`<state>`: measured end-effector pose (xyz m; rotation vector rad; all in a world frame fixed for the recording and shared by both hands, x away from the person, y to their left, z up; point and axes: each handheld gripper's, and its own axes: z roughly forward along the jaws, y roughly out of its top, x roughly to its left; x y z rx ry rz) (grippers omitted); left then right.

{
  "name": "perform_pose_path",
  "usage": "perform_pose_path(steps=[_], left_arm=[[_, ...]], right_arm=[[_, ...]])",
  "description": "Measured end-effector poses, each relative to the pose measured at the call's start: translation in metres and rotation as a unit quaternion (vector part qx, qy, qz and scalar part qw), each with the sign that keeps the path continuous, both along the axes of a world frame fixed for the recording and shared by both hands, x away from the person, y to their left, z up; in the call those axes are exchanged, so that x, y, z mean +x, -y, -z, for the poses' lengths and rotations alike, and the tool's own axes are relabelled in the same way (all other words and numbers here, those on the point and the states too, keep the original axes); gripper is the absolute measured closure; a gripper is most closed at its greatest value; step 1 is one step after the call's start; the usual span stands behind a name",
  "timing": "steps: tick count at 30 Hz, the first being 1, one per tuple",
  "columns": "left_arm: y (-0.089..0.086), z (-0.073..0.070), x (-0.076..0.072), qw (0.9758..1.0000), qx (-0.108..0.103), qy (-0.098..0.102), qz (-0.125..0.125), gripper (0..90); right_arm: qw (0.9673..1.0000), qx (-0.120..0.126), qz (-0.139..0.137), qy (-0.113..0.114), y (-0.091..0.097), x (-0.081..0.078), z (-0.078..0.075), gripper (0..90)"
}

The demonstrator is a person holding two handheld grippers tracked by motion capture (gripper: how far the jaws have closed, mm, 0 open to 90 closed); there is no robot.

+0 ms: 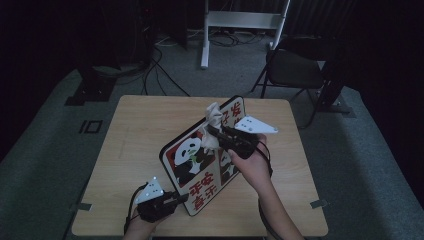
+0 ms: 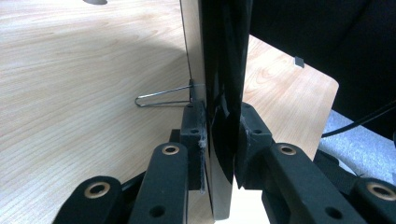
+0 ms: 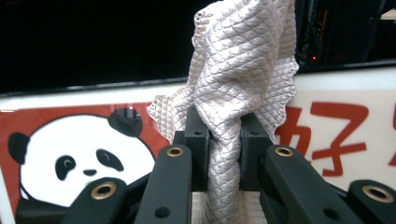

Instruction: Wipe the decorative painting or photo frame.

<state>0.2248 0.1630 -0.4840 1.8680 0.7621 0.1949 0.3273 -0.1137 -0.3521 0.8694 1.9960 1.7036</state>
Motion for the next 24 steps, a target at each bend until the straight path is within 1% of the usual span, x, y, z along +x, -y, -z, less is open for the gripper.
perform_pose_path(steps=[4, 5, 10, 13, 15, 24], left_arm=[[0.0, 0.0, 0.0, 1.0, 0.0, 0.0, 0.0, 77.1], [0.0, 0.0, 0.0, 1.0, 0.001, 0.0, 0.0, 77.1], [0.0, 0.0, 0.0, 1.0, 0.001, 0.001, 0.0, 77.0], [0.0, 0.0, 0.0, 1.0, 0.0, 0.001, 0.0, 77.0], [0.0, 0.0, 0.0, 1.0, 0.001, 0.001, 0.0, 77.0], [0.001, 0.0, 0.0, 1.0, 0.002, 0.002, -0.001, 76.9]], right_arm=[[1.0, -0.007, 0.006, 0.001, 0.001, -0.002, 0.005, 78.1], [0.9999, -0.013, 0.007, 0.002, 0.001, -0.003, 0.007, 78.1], [0.9998, -0.017, 0.011, -0.007, 0.004, -0.005, 0.018, 78.3], [0.9995, -0.026, 0.013, -0.009, 0.005, -0.006, 0.024, 78.4], [0.9993, -0.032, 0.014, -0.014, 0.006, -0.007, 0.028, 78.4], [0.9982, -0.042, 0.018, -0.038, 0.014, -0.01, 0.052, 78.4]])
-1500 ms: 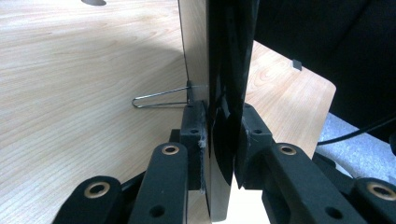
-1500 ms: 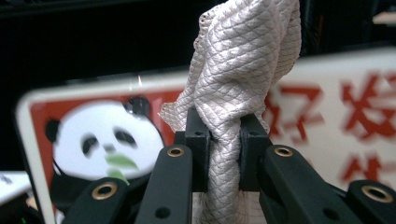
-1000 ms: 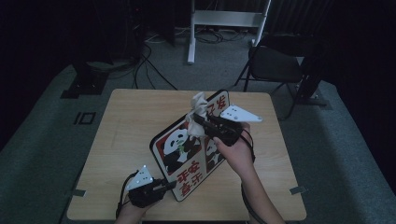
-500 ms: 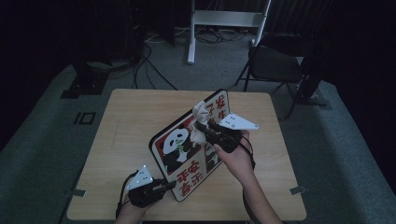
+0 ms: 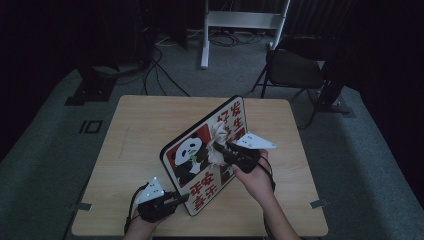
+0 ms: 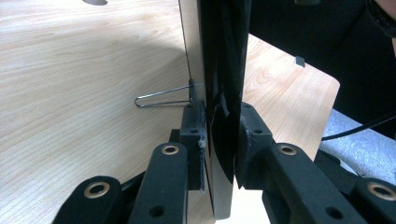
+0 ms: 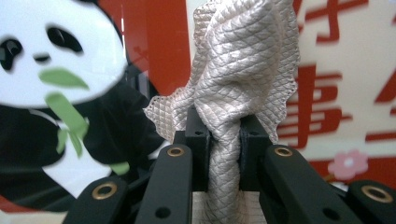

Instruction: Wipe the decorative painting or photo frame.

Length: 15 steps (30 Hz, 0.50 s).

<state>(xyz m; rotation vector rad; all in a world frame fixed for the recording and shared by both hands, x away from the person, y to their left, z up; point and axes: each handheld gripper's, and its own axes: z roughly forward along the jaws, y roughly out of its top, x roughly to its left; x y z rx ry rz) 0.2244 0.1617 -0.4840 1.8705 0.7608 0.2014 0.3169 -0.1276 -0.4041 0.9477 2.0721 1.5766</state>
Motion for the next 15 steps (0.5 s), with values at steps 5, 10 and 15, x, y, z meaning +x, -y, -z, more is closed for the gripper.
perform_pose_path(steps=[5, 10, 15], left_arm=[[0.0, 0.0, 0.0, 1.0, 0.001, 0.0, 0.001, 76.9], [0.0, 0.0, 0.0, 1.0, 0.001, 0.0, 0.001, 76.9], [0.0, 0.0, 0.0, 1.0, 0.001, 0.0, 0.001, 76.8]], right_arm=[[0.9999, -0.01, 0.003, -0.011, 0.003, -0.003, 0.012, 78.4], [0.9996, -0.015, 0.006, -0.024, 0.006, -0.006, 0.026, 78.5], [0.9988, -0.036, 0.008, -0.031, 0.009, -0.01, 0.04, 78.4]])
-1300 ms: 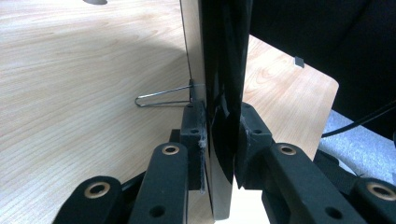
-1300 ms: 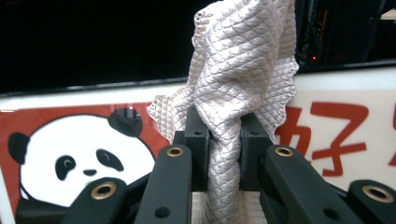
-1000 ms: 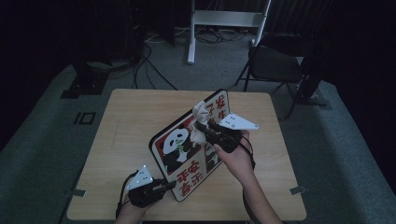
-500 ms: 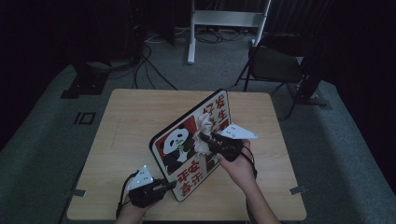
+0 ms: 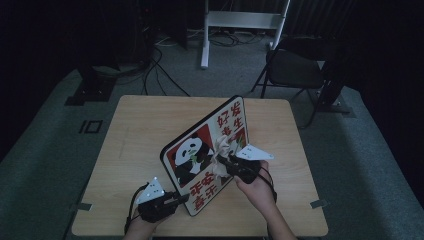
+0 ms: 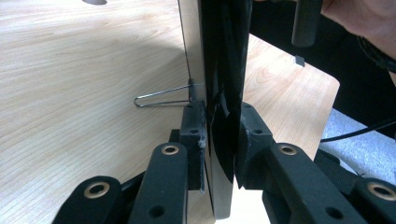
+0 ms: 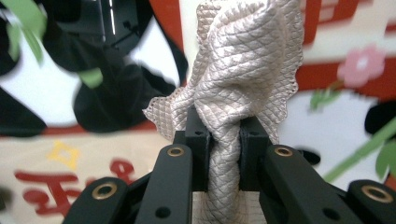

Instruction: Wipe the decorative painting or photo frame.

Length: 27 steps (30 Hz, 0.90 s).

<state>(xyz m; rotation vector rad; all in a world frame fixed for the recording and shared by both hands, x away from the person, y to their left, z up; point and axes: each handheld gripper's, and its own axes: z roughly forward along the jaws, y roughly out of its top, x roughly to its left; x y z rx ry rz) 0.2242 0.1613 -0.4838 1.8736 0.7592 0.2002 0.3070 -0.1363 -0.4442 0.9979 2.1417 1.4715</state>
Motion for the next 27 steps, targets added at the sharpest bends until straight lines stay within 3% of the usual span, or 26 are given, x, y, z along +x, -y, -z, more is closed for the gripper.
perform_pose_path(steps=[15, 27], left_arm=[[0.0, 0.0, 0.0, 1.0, -0.001, -0.001, 0.001, 76.8], [0.001, 0.0, 0.0, 1.0, -0.001, 0.0, 0.001, 76.8]], right_arm=[[0.9982, -0.019, 0.007, -0.057, 0.01, -0.009, 0.045, 78.4], [0.9953, -0.048, 0.01, -0.084, 0.016, -0.014, 0.072, 78.4]])
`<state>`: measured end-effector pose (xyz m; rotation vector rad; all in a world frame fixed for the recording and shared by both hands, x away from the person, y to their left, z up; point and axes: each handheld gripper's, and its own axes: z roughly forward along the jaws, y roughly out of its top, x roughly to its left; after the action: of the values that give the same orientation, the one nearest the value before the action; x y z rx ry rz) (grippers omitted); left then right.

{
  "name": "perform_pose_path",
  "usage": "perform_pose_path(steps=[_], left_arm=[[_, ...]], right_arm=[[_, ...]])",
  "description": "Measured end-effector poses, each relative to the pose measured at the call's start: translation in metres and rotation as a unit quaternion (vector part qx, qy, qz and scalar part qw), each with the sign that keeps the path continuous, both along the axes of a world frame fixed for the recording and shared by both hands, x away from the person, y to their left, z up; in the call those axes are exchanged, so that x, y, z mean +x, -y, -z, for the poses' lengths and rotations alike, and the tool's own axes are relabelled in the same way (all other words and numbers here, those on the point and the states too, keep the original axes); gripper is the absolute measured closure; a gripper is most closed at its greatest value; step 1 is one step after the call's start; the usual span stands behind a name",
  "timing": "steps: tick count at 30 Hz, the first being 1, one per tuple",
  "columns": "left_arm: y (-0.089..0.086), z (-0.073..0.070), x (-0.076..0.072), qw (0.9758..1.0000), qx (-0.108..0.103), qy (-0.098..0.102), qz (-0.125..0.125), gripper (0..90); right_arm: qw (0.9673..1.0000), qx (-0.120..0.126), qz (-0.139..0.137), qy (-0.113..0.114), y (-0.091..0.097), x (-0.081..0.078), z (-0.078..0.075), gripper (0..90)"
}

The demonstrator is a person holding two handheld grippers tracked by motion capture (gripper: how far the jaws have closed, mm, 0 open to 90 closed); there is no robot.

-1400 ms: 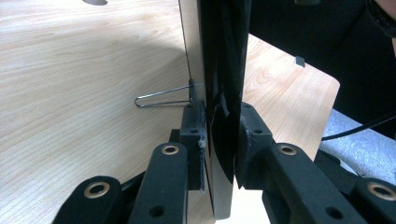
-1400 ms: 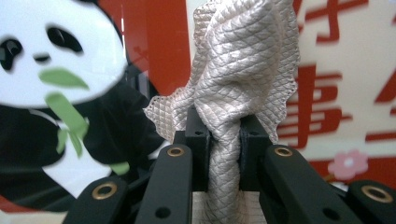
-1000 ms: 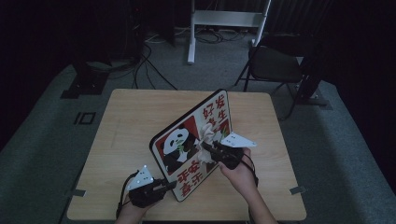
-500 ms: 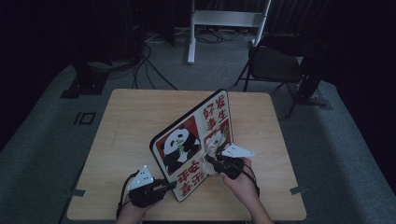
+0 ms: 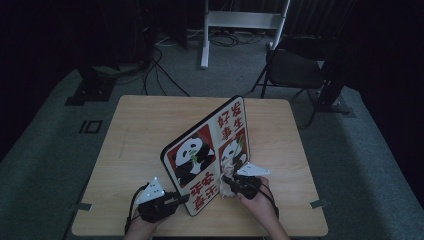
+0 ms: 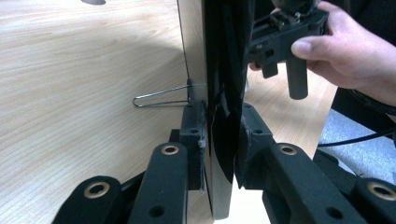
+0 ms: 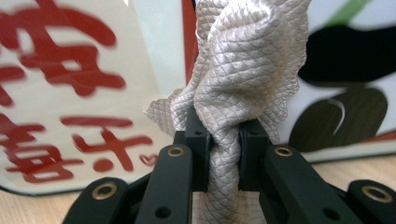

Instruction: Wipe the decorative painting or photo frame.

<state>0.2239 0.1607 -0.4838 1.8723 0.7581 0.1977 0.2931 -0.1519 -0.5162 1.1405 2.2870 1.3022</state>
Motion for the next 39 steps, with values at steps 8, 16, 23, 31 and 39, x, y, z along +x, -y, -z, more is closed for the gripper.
perform_pose_path(steps=[8, 16, 23, 31, 39], left_arm=[[0.0, 0.0, 0.0, 1.0, -0.001, -0.001, 0.001, 76.8], [0.0, 0.0, 0.0, 1.0, -0.002, -0.001, 0.0, 76.8], [0.0, 0.001, 0.0, 1.0, -0.003, -0.001, -0.001, 76.9], [0.0, 0.001, 0.0, 1.0, -0.004, 0.0, -0.001, 76.9], [0.0, 0.001, 0.0, 1.0, -0.006, -0.001, -0.002, 76.9]], right_arm=[[0.9996, -0.019, 0.004, -0.02, 0.004, -0.002, 0.018, 78.4], [0.9991, -0.029, 0.007, -0.032, 0.008, -0.003, 0.025, 78.7], [0.9999, 0.011, 0.006, -0.002, 0.013, -0.009, -0.006, 78.9], [0.9966, 0.055, -0.008, 0.061, 0.011, -0.014, -0.062, 78.9], [0.9874, 0.091, -0.027, 0.127, 0.001, -0.013, -0.12, 78.9]])
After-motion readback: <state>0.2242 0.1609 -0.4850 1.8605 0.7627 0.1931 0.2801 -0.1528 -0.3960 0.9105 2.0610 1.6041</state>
